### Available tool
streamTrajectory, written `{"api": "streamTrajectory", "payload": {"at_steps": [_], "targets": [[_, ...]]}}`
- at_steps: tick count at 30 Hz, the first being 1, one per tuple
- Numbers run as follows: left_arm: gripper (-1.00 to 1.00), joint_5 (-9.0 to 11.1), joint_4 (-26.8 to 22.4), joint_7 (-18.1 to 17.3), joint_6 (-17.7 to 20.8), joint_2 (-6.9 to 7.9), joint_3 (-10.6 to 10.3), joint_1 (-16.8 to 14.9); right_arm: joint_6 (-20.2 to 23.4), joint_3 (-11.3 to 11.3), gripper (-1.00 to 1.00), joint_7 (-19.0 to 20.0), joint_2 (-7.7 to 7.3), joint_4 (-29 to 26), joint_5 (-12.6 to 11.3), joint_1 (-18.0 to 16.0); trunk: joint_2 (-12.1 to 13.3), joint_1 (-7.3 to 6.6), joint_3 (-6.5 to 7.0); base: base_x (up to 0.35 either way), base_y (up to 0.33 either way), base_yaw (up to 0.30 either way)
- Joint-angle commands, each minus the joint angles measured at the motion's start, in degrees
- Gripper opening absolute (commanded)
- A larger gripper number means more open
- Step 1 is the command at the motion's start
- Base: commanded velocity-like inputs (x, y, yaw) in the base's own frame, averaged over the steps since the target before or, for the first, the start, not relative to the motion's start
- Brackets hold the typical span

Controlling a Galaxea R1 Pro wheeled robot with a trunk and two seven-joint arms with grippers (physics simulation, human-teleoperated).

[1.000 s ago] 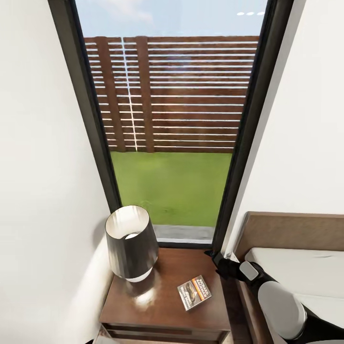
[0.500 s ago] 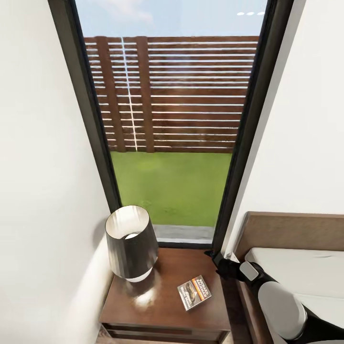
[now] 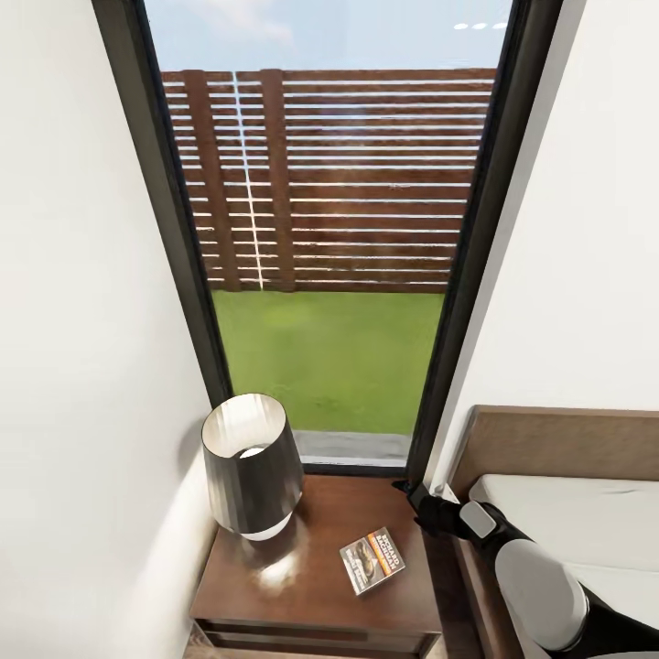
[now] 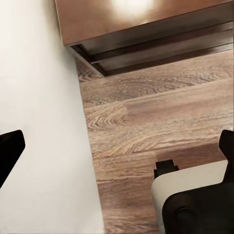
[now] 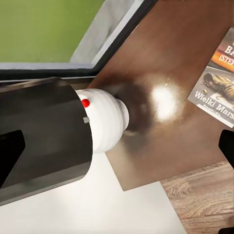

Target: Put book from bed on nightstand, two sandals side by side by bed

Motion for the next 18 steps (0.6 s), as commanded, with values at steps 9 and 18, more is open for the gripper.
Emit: {"api": "streamTrajectory", "payload": {"at_steps": [9, 18], "targets": [[1.0, 0.62, 2.11, 0.24, -0.15, 0.14, -0.37, 0.63, 0.35, 0.14, 1.0, -0.08, 0.02, -0.06, -0.58, -0.03, -0.12, 0.03, -0.12, 0.0, 0.0, 0.0], [1.0, 0.68, 2.66, 0.4, 0.05, 0.16, -0.25, 3.34, 0.35, 0.17, 1.0, -0.12, 0.07, -0.06, -0.55, 0.04, -0.12, 0.03, -0.12, 0.0, 0.0, 0.0]]}}
